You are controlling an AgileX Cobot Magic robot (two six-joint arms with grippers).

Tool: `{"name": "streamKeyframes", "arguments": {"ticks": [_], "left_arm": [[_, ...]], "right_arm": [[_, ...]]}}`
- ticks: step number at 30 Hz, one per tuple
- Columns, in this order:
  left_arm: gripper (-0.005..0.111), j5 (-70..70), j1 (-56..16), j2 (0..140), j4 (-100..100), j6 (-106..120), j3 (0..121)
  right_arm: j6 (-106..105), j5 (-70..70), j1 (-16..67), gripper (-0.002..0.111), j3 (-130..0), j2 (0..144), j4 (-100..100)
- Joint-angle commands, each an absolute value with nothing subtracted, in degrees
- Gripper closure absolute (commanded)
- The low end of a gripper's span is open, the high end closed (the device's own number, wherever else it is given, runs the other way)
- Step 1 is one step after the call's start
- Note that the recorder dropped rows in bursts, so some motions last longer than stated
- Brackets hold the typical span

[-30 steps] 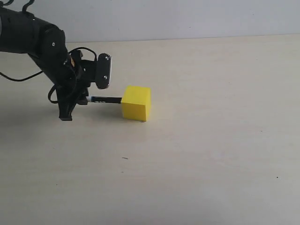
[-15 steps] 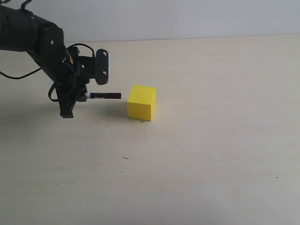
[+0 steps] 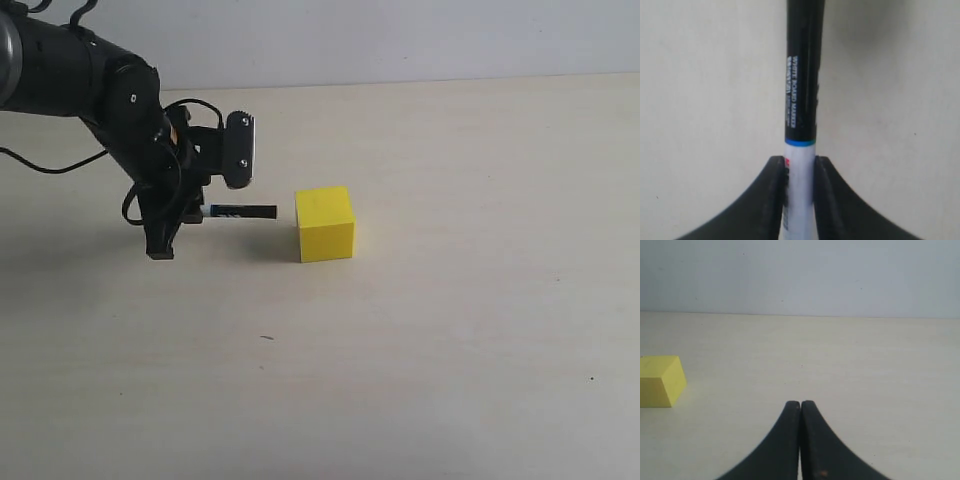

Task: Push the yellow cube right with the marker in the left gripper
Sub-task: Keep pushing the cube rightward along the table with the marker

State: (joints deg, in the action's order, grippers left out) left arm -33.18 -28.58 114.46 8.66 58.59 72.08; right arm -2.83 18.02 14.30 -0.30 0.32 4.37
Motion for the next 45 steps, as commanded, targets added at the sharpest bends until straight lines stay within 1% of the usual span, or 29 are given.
{"name": "streamKeyframes", "arguments": {"ticks": [1, 6, 18, 26, 39, 45], "left_arm": [[0.107, -34.8, -28.5, 114.5, 8.8, 57.9, 72.5], [0.107, -41.0, -28.5, 114.5, 7.2, 57.9, 72.5], [0.107, -44.6, -28.5, 114.9, 3.7, 56.9, 73.1], [0.107, -51.4, -28.5, 119.4, 3.7, 54.1, 78.3], [0.107, -49.2, -28.7, 120.6, 3.5, 53.9, 81.0], [0.107, -46.3, -32.2, 122.2, -3.4, 59.3, 82.8]], "right_arm": [[-2.9, 17.5, 14.0, 0.108, 0.0, 0.0, 4.2], [-2.9, 17.5, 14.0, 0.108, 0.0, 0.0, 4.2], [-2.9, 17.1, 14.0, 0.108, 0.0, 0.0, 4.2], [-2.9, 17.1, 14.0, 0.108, 0.0, 0.0, 4.2], [-2.9, 17.1, 14.0, 0.108, 0.0, 0.0, 4.2], [-2.9, 17.1, 14.0, 0.108, 0.0, 0.0, 4.2]]}}
